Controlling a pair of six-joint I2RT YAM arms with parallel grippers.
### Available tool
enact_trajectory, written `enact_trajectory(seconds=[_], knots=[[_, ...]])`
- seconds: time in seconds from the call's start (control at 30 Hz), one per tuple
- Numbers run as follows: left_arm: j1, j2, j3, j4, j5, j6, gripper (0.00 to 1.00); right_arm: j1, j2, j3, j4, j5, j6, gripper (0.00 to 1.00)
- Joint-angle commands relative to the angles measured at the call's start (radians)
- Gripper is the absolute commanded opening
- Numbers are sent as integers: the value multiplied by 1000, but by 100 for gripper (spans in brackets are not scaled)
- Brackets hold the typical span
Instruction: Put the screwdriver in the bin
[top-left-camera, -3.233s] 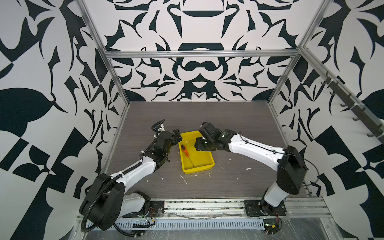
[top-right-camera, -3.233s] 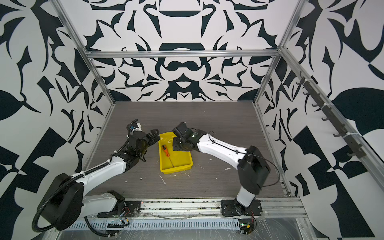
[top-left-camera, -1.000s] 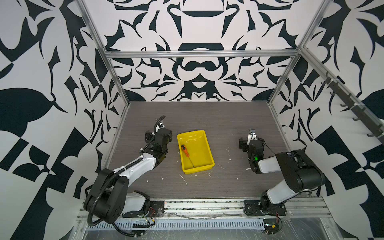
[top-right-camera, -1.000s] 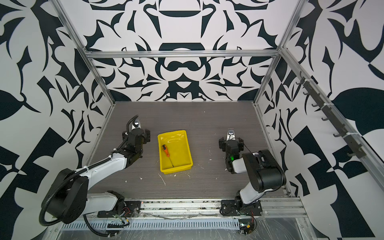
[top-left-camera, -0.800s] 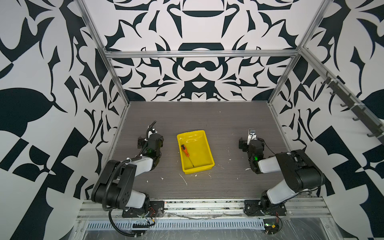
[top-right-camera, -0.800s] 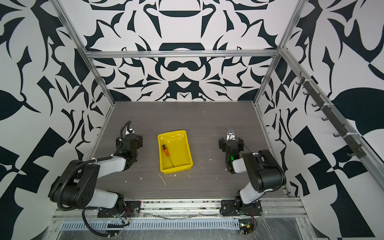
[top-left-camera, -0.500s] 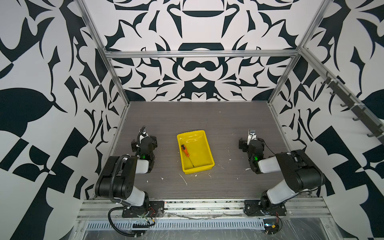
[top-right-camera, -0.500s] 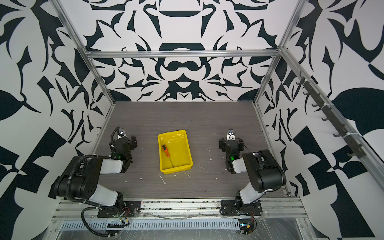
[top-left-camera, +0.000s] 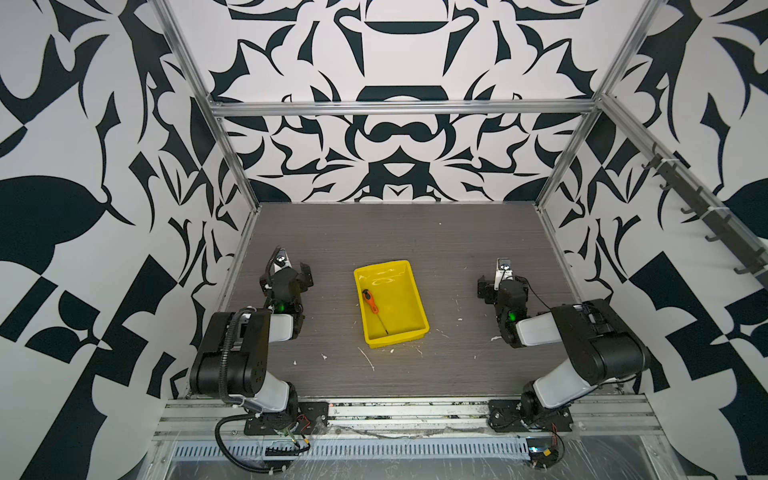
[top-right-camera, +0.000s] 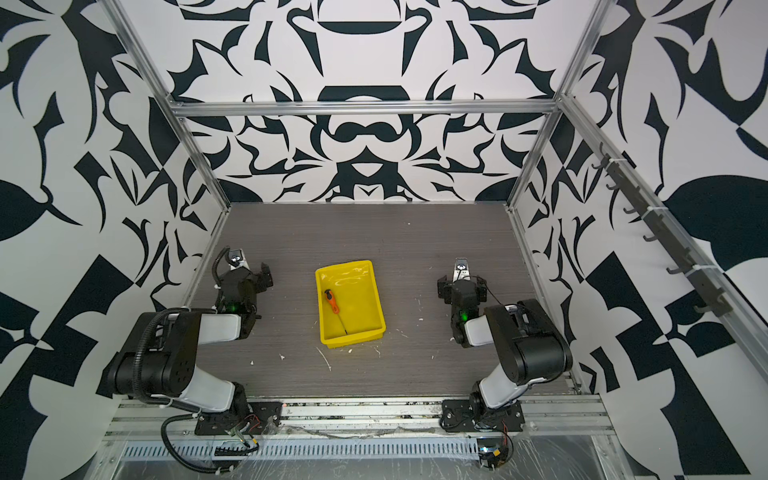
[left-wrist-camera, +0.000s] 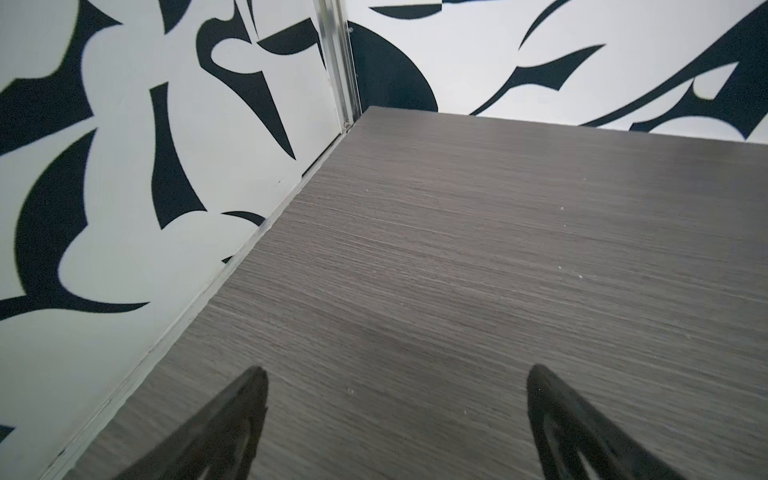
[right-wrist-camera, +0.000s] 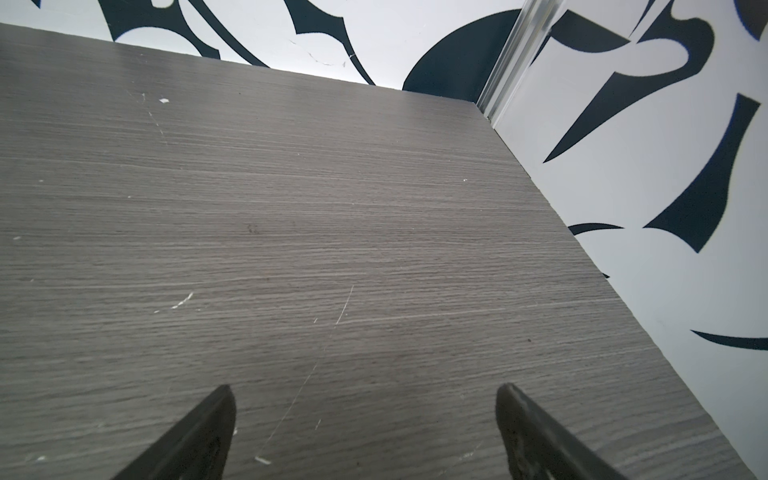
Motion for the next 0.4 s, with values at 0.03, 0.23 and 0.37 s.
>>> enact_trajectory(seconds=[0.03, 0.23, 0.37], knots=[[19, -4, -11, -16, 146, -21, 100, -4, -20, 21, 22, 4, 6, 100], [19, 8, -10, 3, 154, -11, 100, -39, -22, 47, -38, -97, 23, 100], [19, 15, -15, 25, 154, -8, 100, -46, -29, 37, -25, -103, 19, 100]])
